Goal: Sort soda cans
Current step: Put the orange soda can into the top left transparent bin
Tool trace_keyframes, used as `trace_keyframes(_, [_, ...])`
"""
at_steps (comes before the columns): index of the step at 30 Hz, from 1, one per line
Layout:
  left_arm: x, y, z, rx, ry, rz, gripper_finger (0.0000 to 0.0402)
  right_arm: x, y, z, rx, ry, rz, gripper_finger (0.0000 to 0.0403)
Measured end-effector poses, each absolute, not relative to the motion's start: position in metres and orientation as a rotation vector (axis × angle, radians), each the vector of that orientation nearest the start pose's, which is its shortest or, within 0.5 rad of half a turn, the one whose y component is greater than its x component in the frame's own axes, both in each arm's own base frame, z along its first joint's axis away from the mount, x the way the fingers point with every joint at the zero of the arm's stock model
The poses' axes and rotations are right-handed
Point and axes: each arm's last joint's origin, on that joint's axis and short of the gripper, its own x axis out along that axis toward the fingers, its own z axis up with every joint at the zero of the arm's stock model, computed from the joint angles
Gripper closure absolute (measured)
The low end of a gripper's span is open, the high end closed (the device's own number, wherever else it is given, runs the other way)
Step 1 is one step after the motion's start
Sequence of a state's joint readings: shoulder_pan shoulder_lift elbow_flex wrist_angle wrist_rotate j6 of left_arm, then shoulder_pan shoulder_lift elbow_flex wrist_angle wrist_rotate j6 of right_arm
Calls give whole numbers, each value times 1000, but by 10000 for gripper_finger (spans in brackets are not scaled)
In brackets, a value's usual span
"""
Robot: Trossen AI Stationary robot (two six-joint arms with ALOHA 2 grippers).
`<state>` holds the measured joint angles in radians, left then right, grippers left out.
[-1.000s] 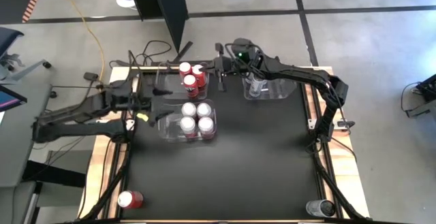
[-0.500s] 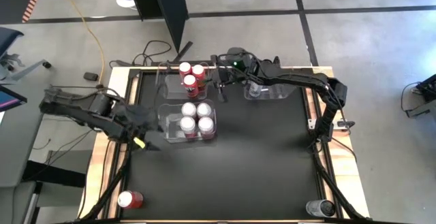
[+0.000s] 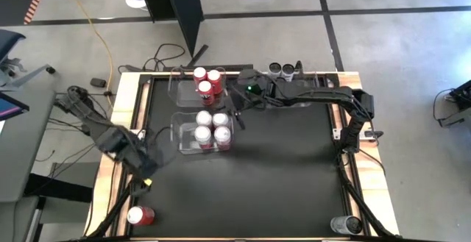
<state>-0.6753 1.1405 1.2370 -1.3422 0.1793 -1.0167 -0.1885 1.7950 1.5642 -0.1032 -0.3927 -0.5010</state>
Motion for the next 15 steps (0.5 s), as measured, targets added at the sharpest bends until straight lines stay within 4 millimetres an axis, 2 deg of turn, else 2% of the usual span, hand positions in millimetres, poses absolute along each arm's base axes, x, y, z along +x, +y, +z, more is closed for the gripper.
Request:
trace_keyframes(7, [139, -171, 336, -622, 1603, 59, 29, 418, -51, 335, -456, 231, 293, 403])
trace_keyframes(11, [139, -203, 325, -629, 1708, 127, 29, 419, -44, 336, -474, 217, 302, 403])
trace_keyframes(15, [140, -229, 311, -595, 1742, 170, 29, 420, -42, 336, -478, 212, 308, 403])
